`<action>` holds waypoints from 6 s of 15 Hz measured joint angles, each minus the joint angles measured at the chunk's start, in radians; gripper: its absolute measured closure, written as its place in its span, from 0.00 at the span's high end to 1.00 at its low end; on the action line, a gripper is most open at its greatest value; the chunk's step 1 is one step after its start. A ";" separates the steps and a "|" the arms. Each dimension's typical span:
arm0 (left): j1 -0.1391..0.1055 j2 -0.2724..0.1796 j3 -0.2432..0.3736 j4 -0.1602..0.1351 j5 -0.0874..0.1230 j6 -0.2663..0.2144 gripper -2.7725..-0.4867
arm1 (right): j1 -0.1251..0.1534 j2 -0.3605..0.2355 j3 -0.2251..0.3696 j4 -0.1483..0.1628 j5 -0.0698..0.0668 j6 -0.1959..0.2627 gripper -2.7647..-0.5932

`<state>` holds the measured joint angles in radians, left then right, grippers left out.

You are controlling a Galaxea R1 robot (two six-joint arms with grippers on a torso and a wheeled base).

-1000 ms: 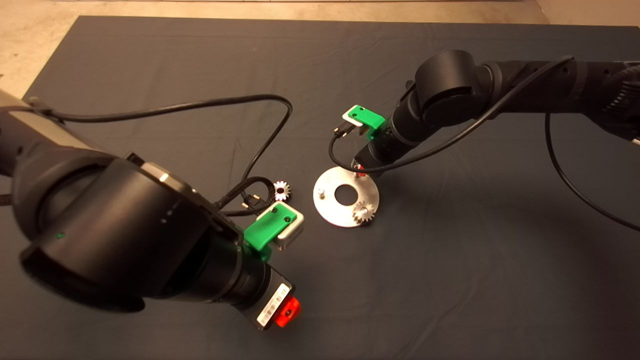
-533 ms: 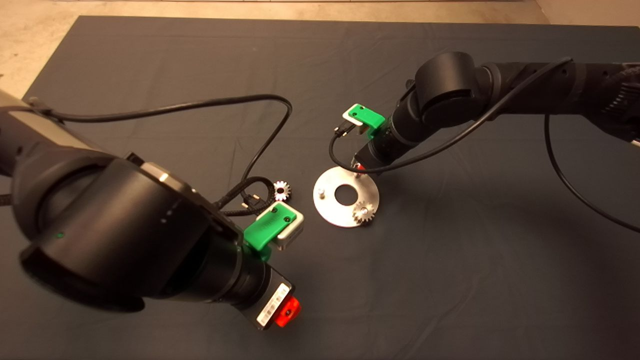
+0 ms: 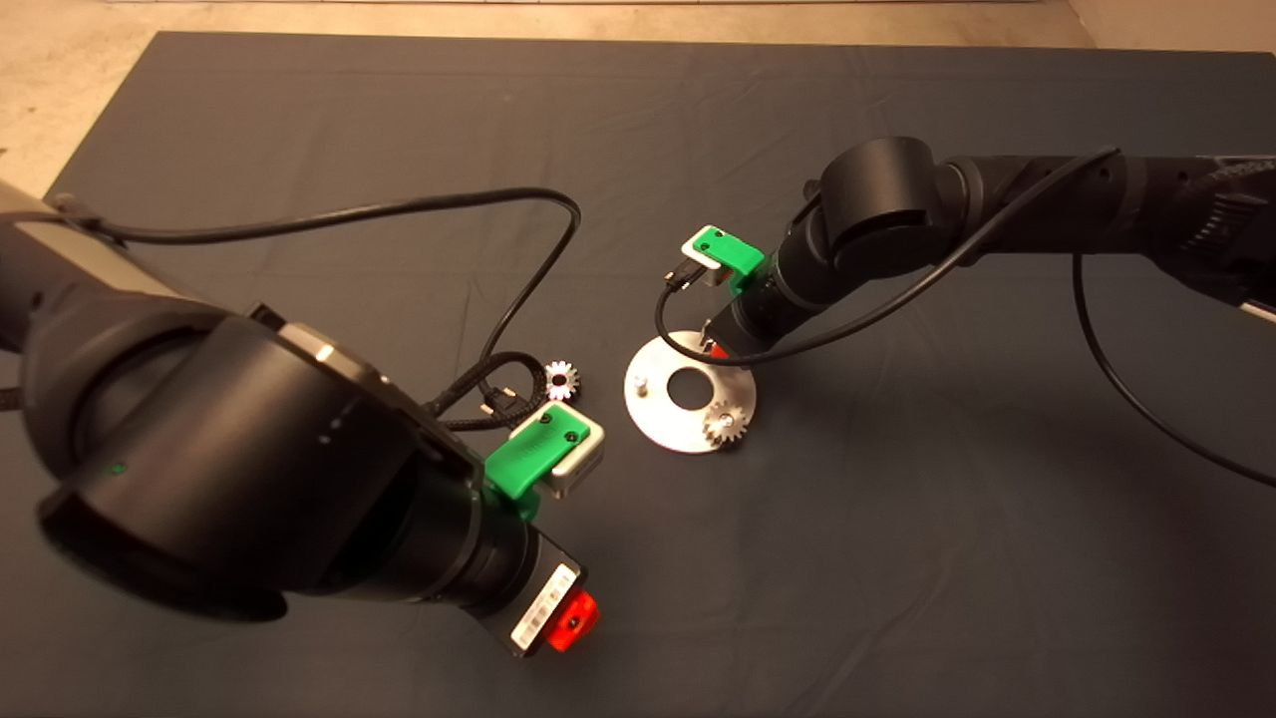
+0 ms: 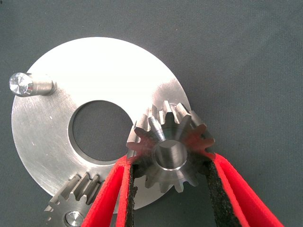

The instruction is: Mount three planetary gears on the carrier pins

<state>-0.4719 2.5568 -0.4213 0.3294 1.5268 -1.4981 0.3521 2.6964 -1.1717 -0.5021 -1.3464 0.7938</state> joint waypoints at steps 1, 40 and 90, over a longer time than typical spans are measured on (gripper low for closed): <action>0.000 0.000 0.000 0.000 0.000 0.000 0.94 | 0.000 0.000 0.000 0.000 0.000 0.000 0.14; 0.000 -0.003 0.000 0.000 0.000 0.000 0.94 | 0.000 0.002 -0.009 -0.048 0.000 0.001 0.14; 0.000 -0.005 0.000 0.000 0.000 0.000 0.94 | -0.013 0.034 0.001 -0.048 -0.069 0.004 0.14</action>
<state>-0.4719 2.5515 -0.4213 0.3294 1.5268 -1.4981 0.3389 2.7300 -1.1709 -0.5506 -1.4157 0.7977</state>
